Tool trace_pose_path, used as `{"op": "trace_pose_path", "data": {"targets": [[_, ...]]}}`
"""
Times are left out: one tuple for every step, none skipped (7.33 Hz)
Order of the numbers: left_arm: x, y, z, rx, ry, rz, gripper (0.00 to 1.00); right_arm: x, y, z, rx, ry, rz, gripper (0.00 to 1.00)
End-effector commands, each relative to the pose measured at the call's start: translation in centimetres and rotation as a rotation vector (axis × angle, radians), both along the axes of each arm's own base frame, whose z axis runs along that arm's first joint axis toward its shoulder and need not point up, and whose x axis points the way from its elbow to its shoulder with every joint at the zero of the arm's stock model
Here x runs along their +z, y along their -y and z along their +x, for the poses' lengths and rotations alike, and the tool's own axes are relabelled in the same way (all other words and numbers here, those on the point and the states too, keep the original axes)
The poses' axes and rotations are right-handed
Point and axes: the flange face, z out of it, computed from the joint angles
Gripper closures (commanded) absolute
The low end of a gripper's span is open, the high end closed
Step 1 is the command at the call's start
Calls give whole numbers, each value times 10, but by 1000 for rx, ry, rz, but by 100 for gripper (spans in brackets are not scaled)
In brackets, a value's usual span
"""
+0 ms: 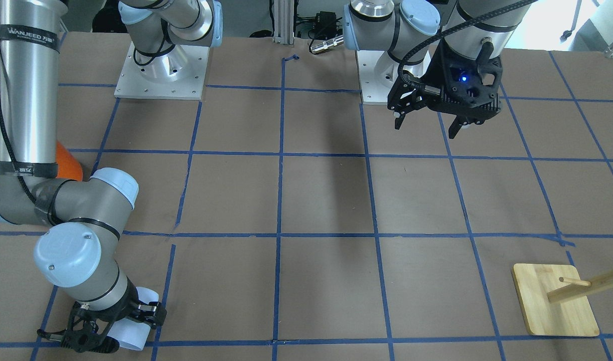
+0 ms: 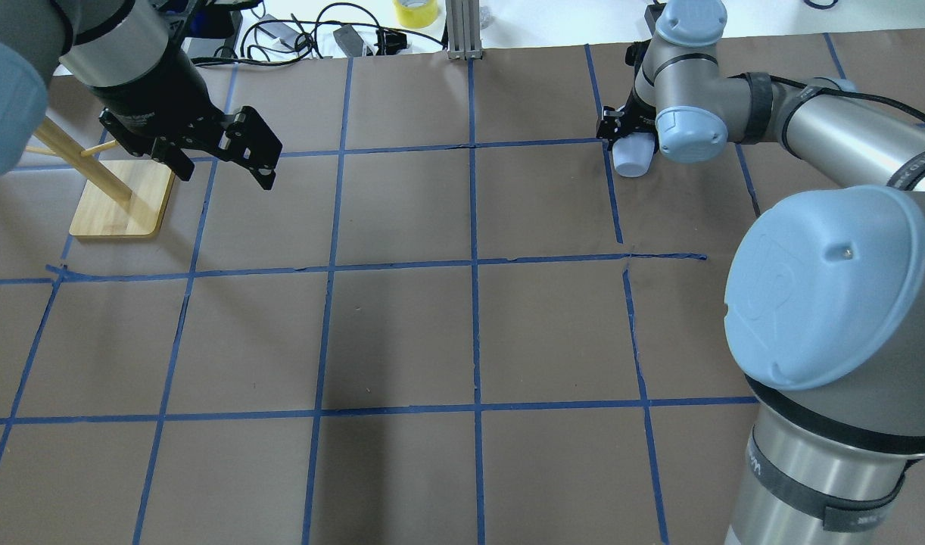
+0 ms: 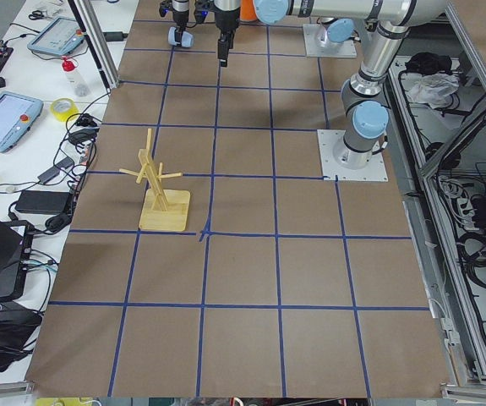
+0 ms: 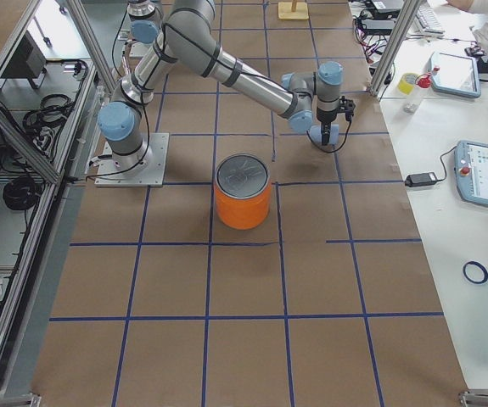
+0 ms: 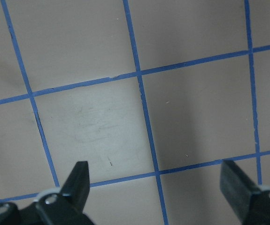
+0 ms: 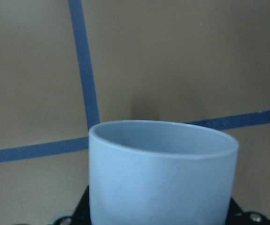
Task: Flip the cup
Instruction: 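Carry the white cup with the right gripper toward the left gripper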
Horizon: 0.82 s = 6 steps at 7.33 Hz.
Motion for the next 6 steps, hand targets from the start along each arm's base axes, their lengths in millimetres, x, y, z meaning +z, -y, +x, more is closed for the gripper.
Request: {"op": "trace_pose_path", "data": {"targets": [[0, 0, 0, 0, 2, 2, 0, 29, -3, 24, 146, -31, -33, 82], [1, -1, 0, 0, 0, 0, 0, 44, -11, 58, 353, -86, -49, 82], [1, -1, 0, 0, 2, 0, 0, 47, -20, 99, 522, -112, -60, 82], [0, 0, 0, 0, 0, 0, 0, 51, -36, 146, 643, -186, -55, 82], [0, 0, 0, 0, 0, 0, 0, 47, -65, 218, 898, -250, -57, 83], [-2, 2, 0, 1, -3, 3, 0, 46, -88, 263, 1049, -273, -68, 84]]}}
